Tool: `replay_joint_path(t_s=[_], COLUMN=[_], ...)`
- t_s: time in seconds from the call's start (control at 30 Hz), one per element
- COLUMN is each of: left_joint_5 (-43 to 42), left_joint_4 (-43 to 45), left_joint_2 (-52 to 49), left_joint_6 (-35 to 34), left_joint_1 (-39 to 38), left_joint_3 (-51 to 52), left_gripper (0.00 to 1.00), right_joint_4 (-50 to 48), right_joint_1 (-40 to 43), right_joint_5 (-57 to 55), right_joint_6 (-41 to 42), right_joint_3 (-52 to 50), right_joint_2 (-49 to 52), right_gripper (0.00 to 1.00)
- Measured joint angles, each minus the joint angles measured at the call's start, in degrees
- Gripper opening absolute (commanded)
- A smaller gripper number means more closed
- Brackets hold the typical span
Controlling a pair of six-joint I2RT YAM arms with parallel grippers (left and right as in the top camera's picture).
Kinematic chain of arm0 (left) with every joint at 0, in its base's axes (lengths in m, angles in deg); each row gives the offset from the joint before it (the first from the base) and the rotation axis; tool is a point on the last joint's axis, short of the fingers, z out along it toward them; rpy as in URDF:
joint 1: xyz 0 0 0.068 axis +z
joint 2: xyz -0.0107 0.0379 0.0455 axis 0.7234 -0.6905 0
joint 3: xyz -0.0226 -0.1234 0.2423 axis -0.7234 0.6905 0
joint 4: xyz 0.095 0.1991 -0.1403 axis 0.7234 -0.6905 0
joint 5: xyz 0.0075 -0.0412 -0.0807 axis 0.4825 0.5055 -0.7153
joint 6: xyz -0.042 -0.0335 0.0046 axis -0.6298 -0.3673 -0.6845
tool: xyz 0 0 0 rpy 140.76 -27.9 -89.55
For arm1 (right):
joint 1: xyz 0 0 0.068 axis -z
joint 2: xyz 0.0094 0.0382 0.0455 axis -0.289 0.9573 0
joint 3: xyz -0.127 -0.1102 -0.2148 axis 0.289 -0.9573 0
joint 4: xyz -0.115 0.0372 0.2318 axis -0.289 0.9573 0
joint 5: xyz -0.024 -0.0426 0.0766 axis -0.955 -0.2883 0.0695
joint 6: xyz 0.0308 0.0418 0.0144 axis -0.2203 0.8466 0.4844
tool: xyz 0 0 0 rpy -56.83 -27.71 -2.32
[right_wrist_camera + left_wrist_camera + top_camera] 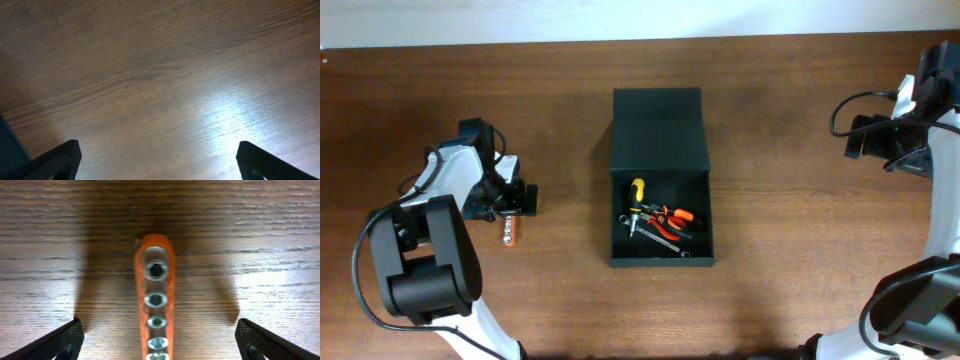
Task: Pack container
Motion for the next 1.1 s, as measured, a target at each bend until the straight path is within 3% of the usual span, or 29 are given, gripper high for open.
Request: replay_joint_path(t_s=[1.1], left_joint_5=[-0.4], left_joint_4=[0.1], left_joint_2=[0.1], left_joint_6=[0.0], left_joint_1=[1.3], left_joint_3=[0.0], left_gripper=[0.99], right_joint_4=[0.0], right_joint_1=[0.0], right_joint_5=[0.0], right_joint_6=[0.0], right_joint_3=[0.0], right_joint_2=[0.0], right_gripper=[0.99])
